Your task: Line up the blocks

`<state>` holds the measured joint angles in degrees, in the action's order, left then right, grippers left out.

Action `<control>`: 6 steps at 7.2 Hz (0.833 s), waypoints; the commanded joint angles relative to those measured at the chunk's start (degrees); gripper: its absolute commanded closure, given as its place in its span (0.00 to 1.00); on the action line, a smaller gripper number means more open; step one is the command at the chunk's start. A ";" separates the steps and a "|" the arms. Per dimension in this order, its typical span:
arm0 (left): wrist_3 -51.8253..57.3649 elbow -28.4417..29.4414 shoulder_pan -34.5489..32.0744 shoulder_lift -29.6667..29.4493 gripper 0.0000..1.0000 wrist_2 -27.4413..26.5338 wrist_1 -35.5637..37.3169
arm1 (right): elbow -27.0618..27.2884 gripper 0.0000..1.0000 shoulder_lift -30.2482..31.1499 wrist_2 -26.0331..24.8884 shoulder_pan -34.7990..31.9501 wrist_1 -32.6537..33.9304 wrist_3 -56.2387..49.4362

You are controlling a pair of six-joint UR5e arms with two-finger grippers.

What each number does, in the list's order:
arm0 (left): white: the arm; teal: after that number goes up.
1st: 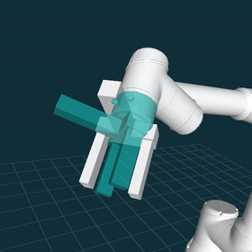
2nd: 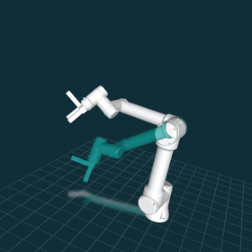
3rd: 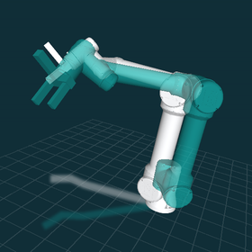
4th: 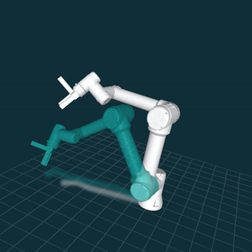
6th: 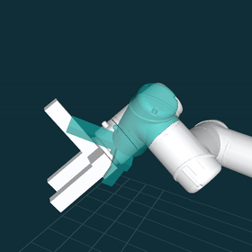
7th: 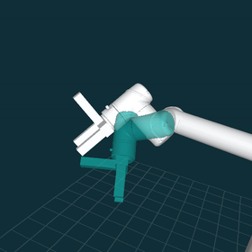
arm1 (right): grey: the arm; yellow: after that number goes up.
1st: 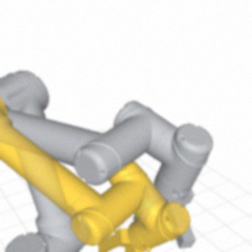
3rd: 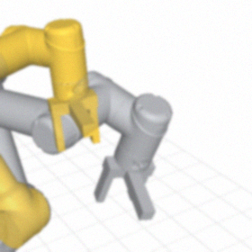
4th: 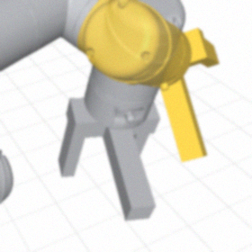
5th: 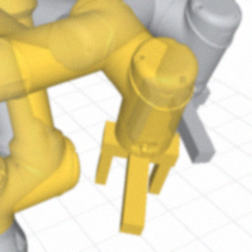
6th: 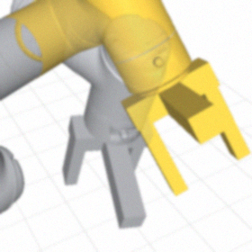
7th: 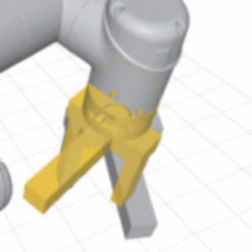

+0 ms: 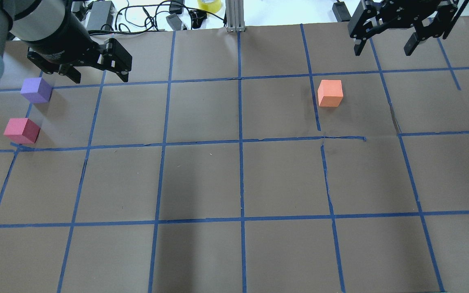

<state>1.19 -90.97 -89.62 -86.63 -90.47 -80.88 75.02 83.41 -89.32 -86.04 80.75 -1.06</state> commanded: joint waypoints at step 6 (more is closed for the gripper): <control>-0.04 0.09 -0.03 0.14 0.00 0.03 0.20 | 0.64 0.00 -0.44 0.11 -0.09 0.02 0.09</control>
<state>1.14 -90.88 -89.65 -86.52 -90.37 -80.68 75.25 82.95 -89.28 -86.06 80.74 -1.10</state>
